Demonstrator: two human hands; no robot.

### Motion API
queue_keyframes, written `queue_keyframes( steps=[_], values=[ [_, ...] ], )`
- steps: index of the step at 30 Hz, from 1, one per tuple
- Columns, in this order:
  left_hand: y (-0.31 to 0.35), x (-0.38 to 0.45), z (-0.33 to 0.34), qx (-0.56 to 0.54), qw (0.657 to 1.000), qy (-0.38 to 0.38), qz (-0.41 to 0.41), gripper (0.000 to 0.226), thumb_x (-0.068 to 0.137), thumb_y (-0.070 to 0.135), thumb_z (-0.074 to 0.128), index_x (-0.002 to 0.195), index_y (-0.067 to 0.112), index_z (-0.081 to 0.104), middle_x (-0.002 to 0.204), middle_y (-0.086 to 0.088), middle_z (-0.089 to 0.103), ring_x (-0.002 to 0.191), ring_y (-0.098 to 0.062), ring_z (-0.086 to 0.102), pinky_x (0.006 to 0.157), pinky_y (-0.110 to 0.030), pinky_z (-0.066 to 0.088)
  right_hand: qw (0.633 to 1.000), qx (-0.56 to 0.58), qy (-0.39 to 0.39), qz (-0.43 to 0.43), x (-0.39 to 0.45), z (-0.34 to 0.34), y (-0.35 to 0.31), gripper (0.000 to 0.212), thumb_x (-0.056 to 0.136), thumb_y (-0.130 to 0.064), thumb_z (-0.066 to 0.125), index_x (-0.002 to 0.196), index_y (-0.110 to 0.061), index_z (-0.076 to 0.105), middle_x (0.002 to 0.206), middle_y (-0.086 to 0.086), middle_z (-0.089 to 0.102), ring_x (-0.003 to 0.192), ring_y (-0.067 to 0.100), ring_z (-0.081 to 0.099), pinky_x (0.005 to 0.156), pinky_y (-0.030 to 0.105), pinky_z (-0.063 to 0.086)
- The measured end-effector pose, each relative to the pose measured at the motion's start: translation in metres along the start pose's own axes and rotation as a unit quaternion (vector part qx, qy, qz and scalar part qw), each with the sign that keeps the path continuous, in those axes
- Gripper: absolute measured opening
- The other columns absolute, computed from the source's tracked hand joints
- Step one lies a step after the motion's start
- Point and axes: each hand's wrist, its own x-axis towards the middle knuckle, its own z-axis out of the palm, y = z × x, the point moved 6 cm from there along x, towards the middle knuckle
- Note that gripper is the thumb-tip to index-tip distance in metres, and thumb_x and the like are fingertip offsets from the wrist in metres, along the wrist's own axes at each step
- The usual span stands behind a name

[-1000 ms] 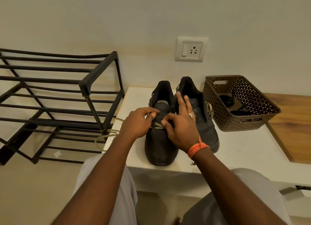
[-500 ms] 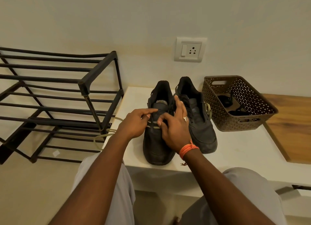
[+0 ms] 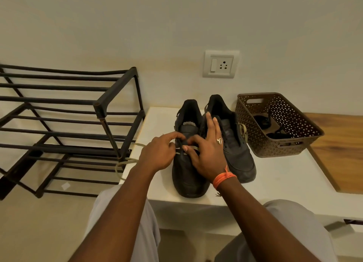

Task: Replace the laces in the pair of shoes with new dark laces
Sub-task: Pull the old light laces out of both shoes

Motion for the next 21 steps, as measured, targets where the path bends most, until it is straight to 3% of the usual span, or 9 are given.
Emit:
queue_keyframes(
  steps=[3,6,8,11,13,17,19,21],
  values=[
    [0.001,0.001,0.001,0.015,1.000,0.007,0.003,0.032,0.102,0.015,0.041,0.122,0.034,0.055,0.120,-0.004,0.062,0.088,-0.016,0.060,0.082,-0.032,0.053,1.000,-0.012,-0.015,-0.006,-0.003,0.002,0.004,0.014,0.090,-0.032,0.064,0.093,-0.020,0.070,0.163,0.007,0.004,0.148,0.027,-0.011,0.116,0.044,0.002],
    [0.001,-0.001,0.000,0.028,1.000,0.011,0.005,0.031,0.102,0.016,0.042,0.123,0.034,0.055,0.118,-0.003,0.063,0.083,-0.015,0.059,0.079,-0.030,0.053,1.000,0.002,-0.010,-0.011,-0.006,0.003,-0.003,0.010,0.090,-0.027,0.064,0.088,-0.018,0.068,0.161,0.010,0.016,0.149,0.032,0.001,0.116,0.050,0.010],
    [0.002,-0.001,-0.003,0.040,0.999,0.019,0.004,0.031,0.102,0.017,0.041,0.121,0.036,0.056,0.110,-0.001,0.064,0.076,-0.013,0.058,0.072,-0.029,0.053,0.999,0.010,0.035,0.004,-0.003,-0.009,-0.005,0.008,0.088,-0.022,0.065,0.083,-0.016,0.067,0.158,0.012,0.024,0.147,0.034,0.012,0.114,0.049,0.017],
    [0.004,0.000,-0.005,0.052,0.998,0.035,0.002,0.032,0.101,0.015,0.040,0.118,0.037,0.057,0.092,0.003,0.060,0.065,-0.011,0.053,0.058,-0.023,0.045,0.976,0.069,0.153,0.138,-0.002,-0.041,0.020,0.008,0.089,-0.018,0.065,0.081,-0.015,0.063,0.156,0.011,0.025,0.145,0.031,0.021,0.112,0.038,0.028],
    [0.008,0.000,-0.005,0.066,0.997,0.044,0.010,0.031,0.101,0.015,0.041,0.118,0.035,0.058,0.087,0.003,0.057,0.065,-0.012,0.051,0.062,-0.023,0.045,0.967,0.067,0.179,0.170,-0.003,-0.051,0.032,0.005,0.090,-0.019,0.064,0.086,-0.016,0.062,0.157,0.012,0.021,0.145,0.032,0.020,0.112,0.048,0.034],
    [0.008,-0.001,-0.002,0.056,0.998,0.038,0.014,0.032,0.099,0.013,0.045,0.122,0.031,0.056,0.097,-0.006,0.063,0.077,-0.017,0.056,0.073,-0.029,0.050,0.998,-0.016,0.055,-0.007,0.000,-0.020,0.000,0.025,0.089,-0.030,0.063,0.112,-0.020,0.062,0.162,0.014,0.003,0.148,0.036,0.000,0.118,0.051,0.014],
    [0.006,-0.003,-0.001,0.065,0.997,0.033,0.015,0.034,0.098,0.013,0.046,0.125,0.031,0.054,0.100,-0.009,0.063,0.080,-0.020,0.056,0.074,-0.031,0.051,0.997,-0.057,0.000,-0.059,-0.002,-0.001,-0.013,0.021,0.090,-0.032,0.059,0.106,-0.019,0.065,0.162,0.016,0.005,0.148,0.038,-0.004,0.117,0.059,0.011],
    [0.006,-0.003,-0.002,0.084,0.996,0.039,0.018,0.034,0.098,0.013,0.046,0.125,0.032,0.054,0.099,-0.009,0.063,0.080,-0.020,0.054,0.077,-0.034,0.051,0.996,-0.061,0.006,-0.060,-0.002,0.001,-0.015,0.013,0.089,-0.028,0.059,0.092,-0.017,0.066,0.159,0.018,0.017,0.147,0.041,0.005,0.114,0.064,0.018]
  ],
)
